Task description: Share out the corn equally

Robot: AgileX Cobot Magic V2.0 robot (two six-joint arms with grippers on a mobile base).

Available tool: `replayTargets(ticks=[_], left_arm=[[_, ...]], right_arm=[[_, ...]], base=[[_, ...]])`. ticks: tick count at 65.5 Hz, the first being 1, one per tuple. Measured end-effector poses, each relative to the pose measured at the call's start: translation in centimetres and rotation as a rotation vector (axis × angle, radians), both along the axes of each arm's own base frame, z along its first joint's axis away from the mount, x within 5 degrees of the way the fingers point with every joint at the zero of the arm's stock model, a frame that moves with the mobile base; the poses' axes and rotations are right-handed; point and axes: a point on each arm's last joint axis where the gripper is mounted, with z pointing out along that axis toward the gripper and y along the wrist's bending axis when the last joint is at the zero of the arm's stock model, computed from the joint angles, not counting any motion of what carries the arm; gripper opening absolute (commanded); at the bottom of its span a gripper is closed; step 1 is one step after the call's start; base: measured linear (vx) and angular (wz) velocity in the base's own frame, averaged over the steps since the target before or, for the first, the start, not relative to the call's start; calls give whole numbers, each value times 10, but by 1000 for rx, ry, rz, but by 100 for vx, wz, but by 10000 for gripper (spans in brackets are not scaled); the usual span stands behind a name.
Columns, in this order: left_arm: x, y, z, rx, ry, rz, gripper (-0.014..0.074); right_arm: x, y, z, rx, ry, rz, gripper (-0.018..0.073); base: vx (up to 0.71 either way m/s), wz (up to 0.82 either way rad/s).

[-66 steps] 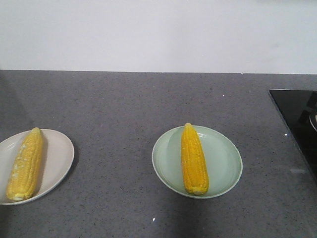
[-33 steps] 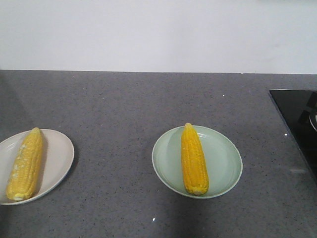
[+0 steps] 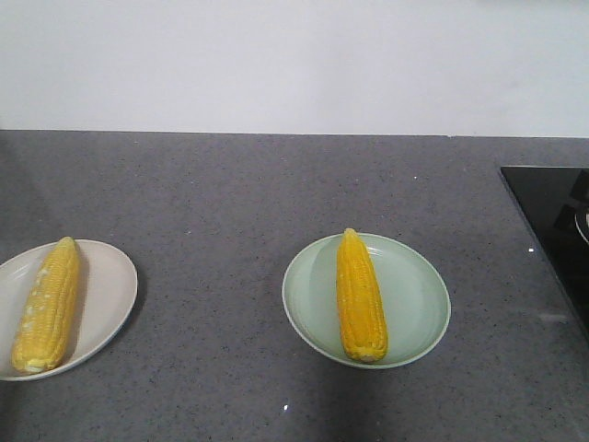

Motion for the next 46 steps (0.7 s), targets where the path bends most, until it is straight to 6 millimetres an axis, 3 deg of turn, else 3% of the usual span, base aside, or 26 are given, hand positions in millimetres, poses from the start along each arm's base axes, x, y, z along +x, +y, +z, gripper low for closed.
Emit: replayTargets(ticks=[20, 33, 38, 46], left_arm=[[0, 0, 0, 0, 0, 0, -6], [0, 0, 0, 0, 0, 0, -6], [0, 0, 0, 0, 0, 0, -6], [0, 0, 0, 0, 0, 0, -6]], right_arm=[[0, 0, 0, -11, -3, 3, -11], [-13, -2, 4, -31, -65, 11, -11], [-19, -3, -1, -39, -101, 14, -11], [-24, -3, -28, -44, -154, 19, -11]], base=[[0, 0], [0, 0], [0, 0], [0, 0]])
